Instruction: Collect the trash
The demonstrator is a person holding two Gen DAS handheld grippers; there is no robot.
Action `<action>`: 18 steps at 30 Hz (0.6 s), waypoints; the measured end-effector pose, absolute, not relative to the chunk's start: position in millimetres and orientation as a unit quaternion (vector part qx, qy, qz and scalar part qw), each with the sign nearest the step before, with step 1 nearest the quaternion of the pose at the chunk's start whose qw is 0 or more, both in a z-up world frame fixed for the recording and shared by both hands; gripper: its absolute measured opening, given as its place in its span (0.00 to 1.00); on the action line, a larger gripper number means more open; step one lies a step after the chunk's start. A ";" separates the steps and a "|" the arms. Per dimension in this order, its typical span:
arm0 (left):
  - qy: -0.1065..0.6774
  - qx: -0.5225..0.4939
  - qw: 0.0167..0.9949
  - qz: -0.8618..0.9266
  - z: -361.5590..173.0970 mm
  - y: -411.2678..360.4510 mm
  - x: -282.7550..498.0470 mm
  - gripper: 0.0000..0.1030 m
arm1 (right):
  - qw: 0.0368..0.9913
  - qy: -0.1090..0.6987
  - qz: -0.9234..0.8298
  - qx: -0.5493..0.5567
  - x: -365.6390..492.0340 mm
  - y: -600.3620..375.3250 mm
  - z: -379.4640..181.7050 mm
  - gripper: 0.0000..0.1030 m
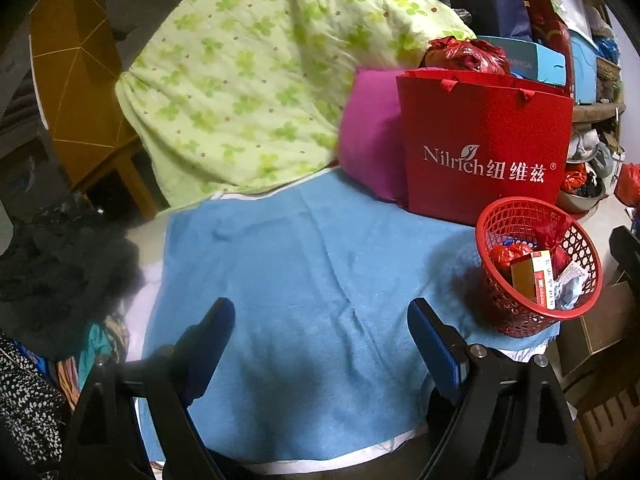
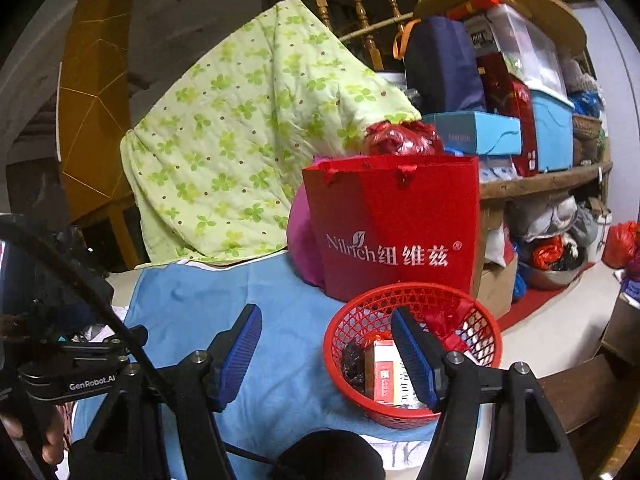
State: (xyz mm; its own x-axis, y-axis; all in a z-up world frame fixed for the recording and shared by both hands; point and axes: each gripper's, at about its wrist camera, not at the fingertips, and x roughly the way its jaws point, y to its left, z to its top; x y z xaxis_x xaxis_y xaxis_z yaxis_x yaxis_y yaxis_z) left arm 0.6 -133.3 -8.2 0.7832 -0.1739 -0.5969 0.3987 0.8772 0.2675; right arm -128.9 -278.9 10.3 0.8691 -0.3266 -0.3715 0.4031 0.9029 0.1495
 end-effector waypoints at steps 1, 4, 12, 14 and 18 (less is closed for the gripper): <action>0.290 0.193 0.924 -0.155 -7.1 -133.3 -2.1 0.86 | 0.960 0.170 -0.191 0.111 -131.6 -278.1 12.1 0.73; 0.288 0.200 0.923 -0.157 -4.9 -135.3 -8.8 0.86 | 0.960 0.170 -0.194 0.110 -140.0 -279.1 16.8 0.73; 0.288 0.197 0.924 -0.153 2.0 -137.5 -19.9 0.86 | 0.954 0.182 -0.205 0.124 -156.0 -289.8 18.4 0.73; 0.289 0.197 0.923 -0.158 3.3 -139.0 -23.9 0.86 | 0.953 0.185 -0.205 0.127 -157.7 -292.6 17.9 0.73; 0.293 0.195 0.921 -0.165 5.9 -140.5 -30.8 0.86 | 0.952 0.185 -0.205 0.131 -160.6 -294.9 19.1 0.73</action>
State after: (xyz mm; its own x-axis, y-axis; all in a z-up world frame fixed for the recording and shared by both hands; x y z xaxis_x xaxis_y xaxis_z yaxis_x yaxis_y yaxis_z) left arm -30.8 -140.5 5.9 0.7732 -0.1905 -0.6048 0.4191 0.8693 0.2620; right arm -160.6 -294.9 19.1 0.8474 -0.3428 -0.4055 0.4395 0.8813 0.1735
